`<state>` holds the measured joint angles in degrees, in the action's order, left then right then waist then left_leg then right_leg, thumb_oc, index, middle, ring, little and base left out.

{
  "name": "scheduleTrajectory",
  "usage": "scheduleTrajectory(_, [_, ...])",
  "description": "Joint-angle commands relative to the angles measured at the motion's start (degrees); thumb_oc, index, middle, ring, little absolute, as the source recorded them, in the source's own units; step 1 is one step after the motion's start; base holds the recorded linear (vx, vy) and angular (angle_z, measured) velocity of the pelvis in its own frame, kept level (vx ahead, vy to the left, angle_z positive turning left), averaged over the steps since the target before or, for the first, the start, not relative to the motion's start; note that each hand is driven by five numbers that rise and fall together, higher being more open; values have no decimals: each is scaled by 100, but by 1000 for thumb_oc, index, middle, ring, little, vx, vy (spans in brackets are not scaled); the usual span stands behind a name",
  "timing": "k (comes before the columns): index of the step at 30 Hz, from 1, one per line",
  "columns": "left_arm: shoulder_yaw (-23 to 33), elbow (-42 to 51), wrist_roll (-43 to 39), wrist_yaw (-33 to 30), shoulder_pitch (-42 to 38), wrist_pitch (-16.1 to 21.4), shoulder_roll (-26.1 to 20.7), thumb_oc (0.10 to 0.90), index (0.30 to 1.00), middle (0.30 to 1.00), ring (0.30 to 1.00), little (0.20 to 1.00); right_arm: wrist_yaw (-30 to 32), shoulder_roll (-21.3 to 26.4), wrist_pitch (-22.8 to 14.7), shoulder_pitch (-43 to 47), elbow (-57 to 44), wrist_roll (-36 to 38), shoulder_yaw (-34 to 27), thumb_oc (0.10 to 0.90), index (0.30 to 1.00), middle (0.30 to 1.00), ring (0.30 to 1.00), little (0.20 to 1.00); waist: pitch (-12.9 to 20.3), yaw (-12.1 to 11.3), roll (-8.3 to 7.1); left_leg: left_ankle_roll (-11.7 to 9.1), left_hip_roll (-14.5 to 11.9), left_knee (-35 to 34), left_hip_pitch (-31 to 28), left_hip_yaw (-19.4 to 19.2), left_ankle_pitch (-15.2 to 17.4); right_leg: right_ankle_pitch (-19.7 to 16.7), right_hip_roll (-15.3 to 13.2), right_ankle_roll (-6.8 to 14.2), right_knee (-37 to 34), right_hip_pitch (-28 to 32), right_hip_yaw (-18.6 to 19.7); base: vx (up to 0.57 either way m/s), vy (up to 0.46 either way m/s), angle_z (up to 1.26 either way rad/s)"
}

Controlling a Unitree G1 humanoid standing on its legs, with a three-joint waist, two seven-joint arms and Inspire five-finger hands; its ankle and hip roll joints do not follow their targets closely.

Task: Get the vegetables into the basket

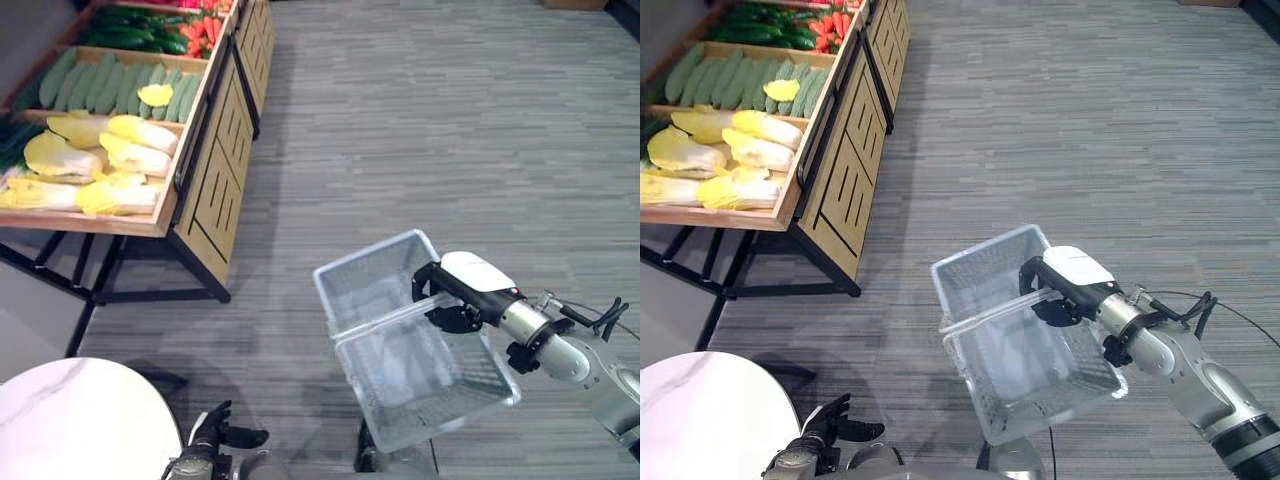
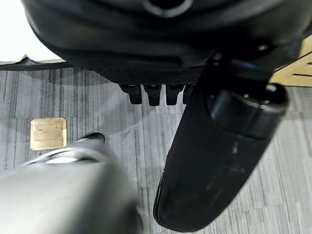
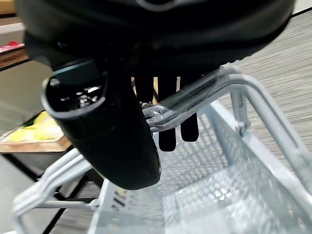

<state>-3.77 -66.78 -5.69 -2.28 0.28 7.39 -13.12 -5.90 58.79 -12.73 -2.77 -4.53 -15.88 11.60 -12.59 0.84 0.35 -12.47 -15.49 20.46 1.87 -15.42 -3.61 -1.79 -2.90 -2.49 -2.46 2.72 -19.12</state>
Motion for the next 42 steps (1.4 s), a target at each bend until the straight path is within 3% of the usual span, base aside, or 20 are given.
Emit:
scheduleTrajectory(1, [-282,-29,139,-153,-109,83,-309,900,1000,1000,1000,1000,361,19,-431,604,-566,463,-625,400,300,300,300,300,-52,-281,-204,332,554,-1622,194,688,13,295,-530,1049,11,245,169,88,1,-22])
scheduleTrajectory(4, [-292,-64,148,-165,-76,93,-312,900,1000,1000,1000,1000,365,79,-441,592,-482,430,-612,400,300,300,300,300,-27,-334,-167,353,561,-1966,185,879,-99,334,-510,1088,73,212,274,107,60,-22])
scheduleTrajectory(7, [-275,-124,192,-130,-99,85,-363,900,1000,1000,1000,1000,396,26,-380,378,-228,244,-660,400,300,300,300,300,57,-283,-127,403,643,-2410,-103,738,-178,284,-558,1128,53,219,376,120,142,-32])
scheduleTrajectory(13, [-296,-65,167,-126,-135,106,-400,900,1000,1000,1000,1000,400,-45,-330,309,33,87,-569,400,300,300,300,300,53,-317,-198,543,796,-2465,-197,501,-57,109,-747,1263,-33,141,550,69,133,-9])
scheduleTrajectory(24, [-292,128,100,-183,-28,111,-494,900,1000,1000,1000,1000,879,-772,30,36,2446,-72,-685,400,300,300,300,300,122,-405,-382,814,1155,-2399,-257,358,291,-257,-1122,1588,127,63,652,82,131,-2])
scheduleTrajectory(27, [-316,109,134,-202,-71,95,-521,900,1000,1000,1000,1000,980,-1015,137,4,3035,-40,-736,400,300,300,300,300,131,-404,-405,892,1243,-2342,-257,381,374,-308,-1205,1639,403,12,694,51,113,0])
scheduleTrajectory(29, [-365,187,111,-294,-137,72,-527,900,1000,1000,1000,1000,1081,-1330,232,193,3686,147,-657,400,300,300,300,300,42,-422,-347,1036,1302,-2240,-343,317,544,-474,-1317,1682,1216,-317,717,26,133,-4])
scheduleTrajectory(30, [-360,188,111,-294,-140,71,-529,900,1000,1000,1000,1000,1084,-1332,229,206,3695,147,-648,400,300,300,300,300,43,-434,-354,1039,1305,-2231,-334,301,550,-462,-1324,1683,1249,-348,741,32,106,-19])
scheduleTrajectory(33, [-407,142,119,-374,-287,68,-539,900,1000,1000,1000,1000,1208,-1631,290,226,4312,201,-592,400,300,300,300,300,-102,-314,-265,1048,1270,-2143,-494,369,646,-424,-1164,1633,1677,-733,997,74,47,-18])
scheduleTrajectory(35, [-451,131,93,-453,-448,95,-533,900,1000,1000,1000,1000,1328,-1874,320,270,5129,339,-493,400,300,300,300,300,-133,-241,-209,984,1229,-2170,-608,416,639,-119,-903,1493,1328,-944,1045,148,-44,8])
scheduleTrajectory(39, [-416,8,37,-574,-658,97,-495,900,1000,1000,1000,1000,1451,-2265,375,159,5638,496,-418,400,300,300,300,300,-109,-16,-242,834,1161,-2250,-919,576,749,-283,-786,1484,513,-1134,1186,229,-162,20])
scheduleTrajectory(41, [-437,-21,54,-630,-686,110,-454,900,1000,1000,1000,1000,1489,-2436,382,38,5902,575,-447,400,300,300,300,300,-81,74,-239,789,1110,-2193,-1054,699,816,-314,-723,1472,534,-1135,1331,270,-231,49])
scheduleTrajectory(42, [-428,-91,25,-691,-745,114,-364,900,1000,1000,1000,1000,1530,-2542,401,-30,6280,647,-443,400,300,300,300,300,-51,99,-192,714,1034,-2048,-1076,767,801,-300,-669,1392,532,-1045,1229,247,-291,61])
